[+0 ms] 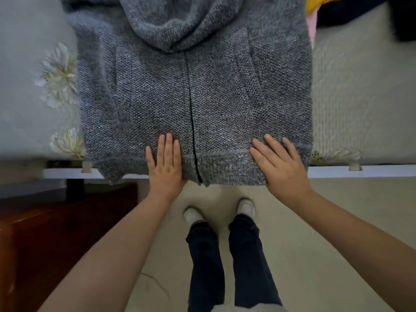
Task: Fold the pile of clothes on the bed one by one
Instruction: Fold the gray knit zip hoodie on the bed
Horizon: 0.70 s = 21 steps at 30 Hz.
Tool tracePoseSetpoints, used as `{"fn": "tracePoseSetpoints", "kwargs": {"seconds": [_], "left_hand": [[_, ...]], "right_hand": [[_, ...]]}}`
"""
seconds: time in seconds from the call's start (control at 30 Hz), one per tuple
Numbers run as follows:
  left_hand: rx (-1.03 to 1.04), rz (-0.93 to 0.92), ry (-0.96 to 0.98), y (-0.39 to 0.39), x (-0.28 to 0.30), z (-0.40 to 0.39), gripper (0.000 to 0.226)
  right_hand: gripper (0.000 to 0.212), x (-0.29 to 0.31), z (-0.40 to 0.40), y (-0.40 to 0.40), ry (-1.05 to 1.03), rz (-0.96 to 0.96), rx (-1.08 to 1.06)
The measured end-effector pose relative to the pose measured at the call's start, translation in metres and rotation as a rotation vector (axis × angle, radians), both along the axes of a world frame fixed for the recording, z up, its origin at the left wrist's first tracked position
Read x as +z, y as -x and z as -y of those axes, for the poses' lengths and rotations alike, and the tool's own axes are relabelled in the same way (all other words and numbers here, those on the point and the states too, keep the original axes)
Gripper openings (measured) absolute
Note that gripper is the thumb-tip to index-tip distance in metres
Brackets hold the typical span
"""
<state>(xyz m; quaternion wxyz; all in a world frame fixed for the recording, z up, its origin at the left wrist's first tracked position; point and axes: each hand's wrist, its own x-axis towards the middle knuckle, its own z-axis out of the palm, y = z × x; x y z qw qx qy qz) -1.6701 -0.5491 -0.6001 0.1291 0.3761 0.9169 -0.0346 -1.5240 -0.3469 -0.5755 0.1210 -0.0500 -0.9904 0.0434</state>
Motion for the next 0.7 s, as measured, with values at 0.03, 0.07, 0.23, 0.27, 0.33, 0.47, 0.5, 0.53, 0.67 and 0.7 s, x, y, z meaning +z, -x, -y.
{"fn": "tracePoseSetpoints", "kwargs": {"seconds": [0.03,0.07,0.23,0.27,0.33,0.47,0.5,0.53,0.67,0.7], "left_hand": [[0.008,-0.025,-0.037,-0.001,0.000,-0.004,0.078],[-0.006,-0.061,-0.092,0.001,-0.002,-0.007,0.069],[-0.136,-0.172,-0.288,0.021,0.001,0.009,0.045],[-0.117,-0.184,-0.289,0.027,0.003,0.019,0.045],[-0.012,-0.187,-0.279,0.037,0.008,0.040,0.041],[0.074,-0.137,-0.311,0.049,0.026,0.068,0.052],[0.047,-0.121,-0.322,0.047,0.032,0.070,0.053],[0.020,-0.107,-0.319,0.045,0.040,0.074,0.054],[-0.023,-0.095,-0.296,0.026,0.064,0.096,0.063],[-0.015,-0.084,-0.298,0.022,0.074,0.106,0.064]], "right_hand": [[0.042,0.005,-0.003,-0.002,0.005,0.018,0.006],[0.043,0.008,-0.006,-0.003,0.010,0.035,0.016],[0.044,0.022,-0.012,0.008,0.057,0.122,0.068],[0.046,0.026,-0.012,0.008,0.070,0.147,0.053],[0.060,0.031,-0.010,0.006,0.107,0.212,0.007],[0.077,0.041,0.005,0.002,0.131,0.297,-0.023],[0.076,0.043,0.009,0.002,0.126,0.314,-0.039],[0.075,0.046,0.018,0.002,0.126,0.334,-0.057],[0.071,0.054,0.039,-0.012,0.178,0.500,-0.147],[0.070,0.060,0.044,-0.015,0.196,0.575,-0.158]]}}
